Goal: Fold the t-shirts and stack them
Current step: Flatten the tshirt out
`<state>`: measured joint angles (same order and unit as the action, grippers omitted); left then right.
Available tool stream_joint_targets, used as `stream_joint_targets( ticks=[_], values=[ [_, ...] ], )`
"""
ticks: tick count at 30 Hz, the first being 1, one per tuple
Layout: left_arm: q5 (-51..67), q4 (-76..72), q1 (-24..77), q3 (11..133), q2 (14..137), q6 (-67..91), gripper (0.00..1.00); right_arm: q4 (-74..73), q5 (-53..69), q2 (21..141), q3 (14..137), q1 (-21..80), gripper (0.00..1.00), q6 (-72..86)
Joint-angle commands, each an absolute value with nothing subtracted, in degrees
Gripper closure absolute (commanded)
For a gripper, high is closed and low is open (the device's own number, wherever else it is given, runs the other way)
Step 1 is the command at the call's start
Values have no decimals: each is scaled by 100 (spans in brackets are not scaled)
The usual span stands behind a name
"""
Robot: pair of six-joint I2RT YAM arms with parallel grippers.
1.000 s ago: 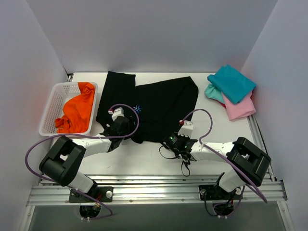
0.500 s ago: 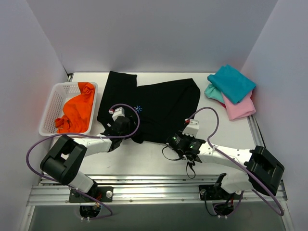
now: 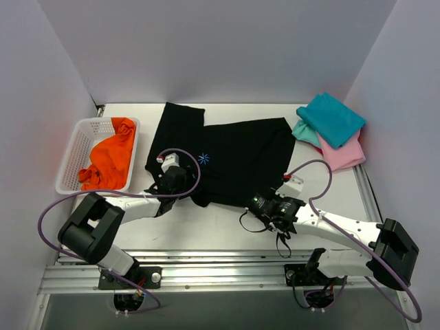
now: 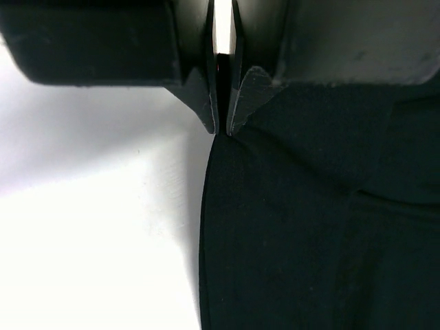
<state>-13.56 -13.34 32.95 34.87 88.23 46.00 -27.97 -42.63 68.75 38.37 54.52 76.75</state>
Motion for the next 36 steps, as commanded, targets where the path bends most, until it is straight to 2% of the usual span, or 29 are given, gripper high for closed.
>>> stream_joint_targets(
  ticks=[1, 10, 18, 24, 27, 30, 36],
  values=[
    [-1274, -194, 3252, 3322, 9035, 4562, 16, -4068, -4623, 6540, 3920, 5467, 100, 8349],
    [-1257, -9, 3050, 3515, 8947, 4509, 16, -5211, -4334, 6109, 4245, 5563, 100, 8974],
    [-1292, 324, 2786, 3779, 8833, 4474, 16, -5475, -3956, 5372, 4008, 5844, 100, 9114],
    [-1555, 993, 2479, 4631, 8473, 4228, 16, -5976, -4034, 4834, 4016, 6486, 100, 9712],
    [-1643, 1177, 2110, 5184, 8297, 4035, 15, -6248, -4174, 4886, 4113, 6495, 92, 9940],
    [-1468, 1545, 1829, 6007, 8489, 3754, 14, -6232, -4149, 4983, 4166, 6504, 88, 9932],
    [-1416, 1889, 1592, 7310, 9192, 3287, 13, -6512, -4166, 4905, 4122, 6618, 88, 10282]
  ],
)
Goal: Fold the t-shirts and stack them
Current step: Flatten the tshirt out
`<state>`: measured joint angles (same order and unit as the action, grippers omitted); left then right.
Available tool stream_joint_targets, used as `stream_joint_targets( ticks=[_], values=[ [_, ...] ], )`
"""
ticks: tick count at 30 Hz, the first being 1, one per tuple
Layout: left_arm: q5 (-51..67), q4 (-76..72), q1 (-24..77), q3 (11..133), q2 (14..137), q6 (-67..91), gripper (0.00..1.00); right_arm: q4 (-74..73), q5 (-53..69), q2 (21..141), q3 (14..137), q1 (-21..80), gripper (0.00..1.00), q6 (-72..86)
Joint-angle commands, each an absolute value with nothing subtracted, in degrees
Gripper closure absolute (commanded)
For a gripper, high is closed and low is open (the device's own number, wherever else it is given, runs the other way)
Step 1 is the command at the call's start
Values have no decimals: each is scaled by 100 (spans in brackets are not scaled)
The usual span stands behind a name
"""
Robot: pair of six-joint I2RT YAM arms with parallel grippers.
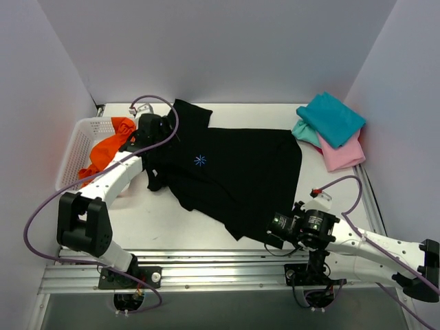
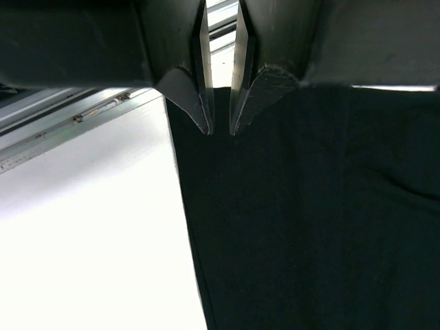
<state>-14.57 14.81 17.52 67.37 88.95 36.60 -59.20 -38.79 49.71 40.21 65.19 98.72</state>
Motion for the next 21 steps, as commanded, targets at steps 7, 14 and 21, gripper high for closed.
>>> stream_joint_targets(
  ticks=[7, 14, 21],
  values=[
    [-441, 1319, 1538, 7462, 8947, 3129, 10, -5439, -4901, 5220, 4578, 6636, 89, 9461],
    [201, 1046, 1547, 7479, 9693, 3225, 11, -1146, -5083, 6308, 4825, 5936, 84, 5470],
    [466, 1019, 1529, 7769, 10405, 3199, 11, 281, -1890, 8857, 5589, 2849, 100, 4070]
  ],
)
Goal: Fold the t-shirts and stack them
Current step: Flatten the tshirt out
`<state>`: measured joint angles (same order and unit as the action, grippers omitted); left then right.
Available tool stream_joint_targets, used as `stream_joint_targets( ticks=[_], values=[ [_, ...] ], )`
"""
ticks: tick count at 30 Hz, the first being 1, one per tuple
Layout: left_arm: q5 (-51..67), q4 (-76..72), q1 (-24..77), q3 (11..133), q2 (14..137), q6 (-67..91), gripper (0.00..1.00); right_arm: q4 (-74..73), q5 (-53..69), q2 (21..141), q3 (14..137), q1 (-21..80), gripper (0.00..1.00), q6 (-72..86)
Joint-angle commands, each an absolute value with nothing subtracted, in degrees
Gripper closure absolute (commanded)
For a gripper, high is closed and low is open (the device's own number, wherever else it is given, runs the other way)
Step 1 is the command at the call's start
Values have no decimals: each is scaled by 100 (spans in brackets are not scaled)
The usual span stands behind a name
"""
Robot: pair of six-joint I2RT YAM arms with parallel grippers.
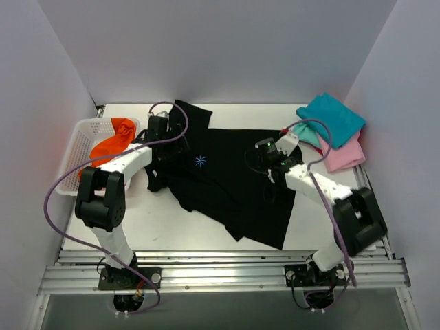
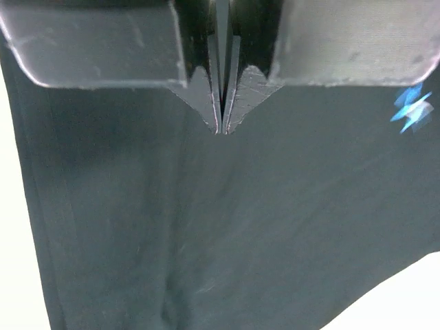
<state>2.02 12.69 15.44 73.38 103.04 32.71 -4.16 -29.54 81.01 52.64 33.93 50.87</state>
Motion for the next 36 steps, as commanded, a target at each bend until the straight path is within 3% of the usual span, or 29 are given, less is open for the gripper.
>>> stream_joint_targets(
  ticks=[1, 9, 11, 13, 14, 15, 16, 17, 33, 36],
  values=[
    [466, 1054, 1529, 7830, 10485, 3182, 11, 342, -1768, 9294, 5677, 2682, 100, 4061],
    [404, 1257, 1398, 8577, 11538, 3103, 15, 791, -835, 10511, 5950, 1381, 100, 4104],
    [343, 1327, 1319, 8709, 11715, 3129, 23, 782, -704, 10731, 6038, 1029, 100, 4113],
    [343, 1327, 1187, 8902, 11935, 3207, 39, 704, -659, 10889, 6291, 818, 100, 4061],
    [308, 1353, 1143, 8982, 12005, 3243, 59, 642, -642, 11125, 6450, 652, 100, 4034],
    [282, 1388, 1108, 9069, 12162, 3269, 72, 546, -642, 11240, 6625, 572, 100, 4008],
    [255, 1545, 1047, 9331, 12251, 3278, 94, 388, -650, 11537, 7027, 449, 100, 3964],
    [211, 1669, 1020, 9491, 12452, 3278, 97, 335, -633, 11705, 7240, 396, 100, 3946],
    [-931, 2653, 238, 11185, 13183, 3428, 98, -1582, 236, 15309, 13513, 123, 100, 3410],
    [-1028, 2961, 141, 11802, 13596, 3410, 98, -1399, 579, 15539, 13869, 79, 98, 3384]
  ],
)
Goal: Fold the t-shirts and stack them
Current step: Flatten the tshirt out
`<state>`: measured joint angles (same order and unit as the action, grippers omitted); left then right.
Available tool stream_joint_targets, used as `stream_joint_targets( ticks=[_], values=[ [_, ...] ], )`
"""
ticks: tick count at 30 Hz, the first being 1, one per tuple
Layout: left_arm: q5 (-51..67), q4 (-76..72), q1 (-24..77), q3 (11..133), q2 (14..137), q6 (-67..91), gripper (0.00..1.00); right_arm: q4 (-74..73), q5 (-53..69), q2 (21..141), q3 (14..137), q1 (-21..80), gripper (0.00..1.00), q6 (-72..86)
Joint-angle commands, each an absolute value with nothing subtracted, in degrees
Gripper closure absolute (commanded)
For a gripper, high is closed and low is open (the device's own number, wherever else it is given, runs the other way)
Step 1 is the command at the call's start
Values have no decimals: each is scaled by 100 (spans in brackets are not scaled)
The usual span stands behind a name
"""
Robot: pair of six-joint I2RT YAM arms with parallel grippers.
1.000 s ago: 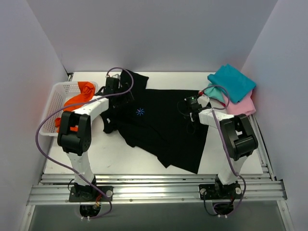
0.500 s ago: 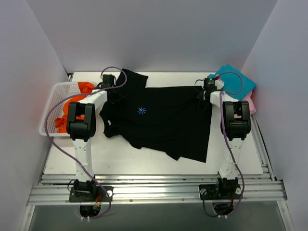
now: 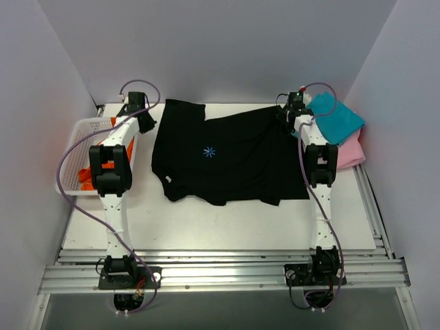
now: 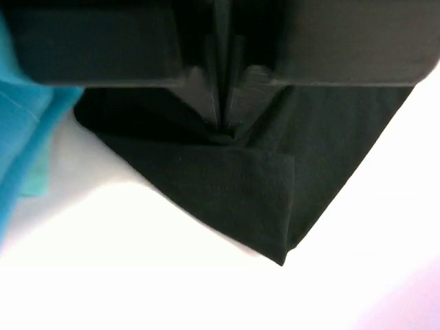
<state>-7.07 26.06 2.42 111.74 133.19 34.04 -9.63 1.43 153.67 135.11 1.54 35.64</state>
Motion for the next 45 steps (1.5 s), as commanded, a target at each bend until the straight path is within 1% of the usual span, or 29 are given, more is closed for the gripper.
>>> stream_joint_targets(
  ticks=[1, 2, 3, 4, 6, 7, 8, 9, 10, 11, 12, 13, 14, 15, 16, 17, 18, 19, 20, 21, 24, 25, 26, 28, 31, 34, 35, 39, 45],
  values=[
    [-1028, 3032, 123, 12221, 13710, 3410, 98, -1293, 658, 15513, 13852, 62, 91, 3358],
    [-1002, 3102, 97, 12408, 13902, 3419, 98, -1205, 798, 15487, 13808, 62, 85, 3323],
    [-985, 3155, 88, 12558, 13965, 3462, 98, -1126, 887, 15408, 13755, 62, 66, 3235],
    [-941, 3120, 79, 12690, 13983, 3463, 98, -1099, 949, 15329, 13703, 62, 58, 3200],
    [-748, 2710, 131, 12456, 13651, 3428, 98, -924, 923, 15066, 13423, 97, 48, 3129],
    [-712, 2481, 236, 12202, 13441, 3393, 95, -758, 871, 14621, 12881, 123, 43, 3007],
    [-703, 2218, 307, 11555, 12899, 3340, 88, -608, 774, 14355, 12554, 193, 43, 2962],
    [-729, 1832, 369, 11253, 12598, 3270, 66, -311, 626, 13804, 12246, 228, 42, 2936],
    [-773, 1715, 439, 10963, 12325, 3235, 56, -160, 563, 13529, 11625, 272, 42, 2918],
    [-800, 1609, 579, 10438, 11748, 3200, 47, -63, 502, 13248, 11349, 359, 42, 2874],
    [-852, 1469, 650, 10163, 11438, 3164, 35, 130, 388, 12975, 11094, 404, 42, 2883],
    [-887, 1433, 737, 9873, 11147, 3155, 32, 193, 317, 12425, 10831, 465, 42, 2865],
    [-949, 1407, 947, 9331, 10570, 3147, 28, 333, 238, 12132, 10263, 622, 42, 2813],
    [-1036, 1450, 1080, 9029, 10251, 3164, 28, 377, 63, 11563, 9952, 711, 43, 2778],
    [-1255, 1459, 1229, 8722, 9970, 3181, 28, 448, 18, 11297, 9627, 799, 43, 2769],
    [-1387, 1450, 1561, 8397, 9384, 3182, 28, 544, -35, 11016, 8980, 913, 43, 2734],
    [-1563, 1494, 1738, 7741, 9091, 3251, 28, 702, -174, 10769, 8652, 1105, 43, 2733],
    [-1834, 1503, 1914, 7386, 8818, 3348, 28, 781, -263, 10314, 8335, 1203, 43, 2760],
    [-1906, 1503, 2090, 7035, 8302, 3453, 29, 869, -264, 10101, 8019, 1291, 43, 2803],
    [-1968, 1512, 2405, 6701, 8053, 3715, 30, 1044, -246, 9933, 7433, 1362, 43, 2908],
    [-2179, 1670, 2995, 5200, 7262, 4375, 35, 1283, -272, 9283, 6473, 1625, 44, 3119],
    [-2214, 1696, 3128, 4925, 6860, 4586, 39, 1309, -333, 9194, 6286, 1739, 44, 3164],
    [-2284, 1644, 3259, 4635, 6673, 4962, 41, 1318, -447, 9106, 6128, 1801, 44, 3225],
    [-2390, 1617, 3716, 3889, 6095, 5289, 43, 1336, -501, 8913, 5732, 1968, 45, 3304],
    [-2767, 1801, 4208, 3202, 5531, 5957, 43, 1283, -755, 8632, 5337, 2196, 45, 3392],
    [-2848, 1732, 4350, 2831, 5379, 6319, 38, 1222, -1054, 8403, 5072, 2566, 45, 3436],
    [-2839, 1662, 4368, 2682, 5414, 6415, 34, 1169, -1107, 8368, 5028, 2749, 45, 3445],
    [-2865, 1363, 4368, 2540, 5809, 6574, 29, 906, -1406, 8262, 4975, 3137, 46, 3463],
    [-3251, 686, 4368, 2505, 6538, 6846, 25, 729, -1793, 7955, 4747, 3480, 46, 3472]
  ],
)
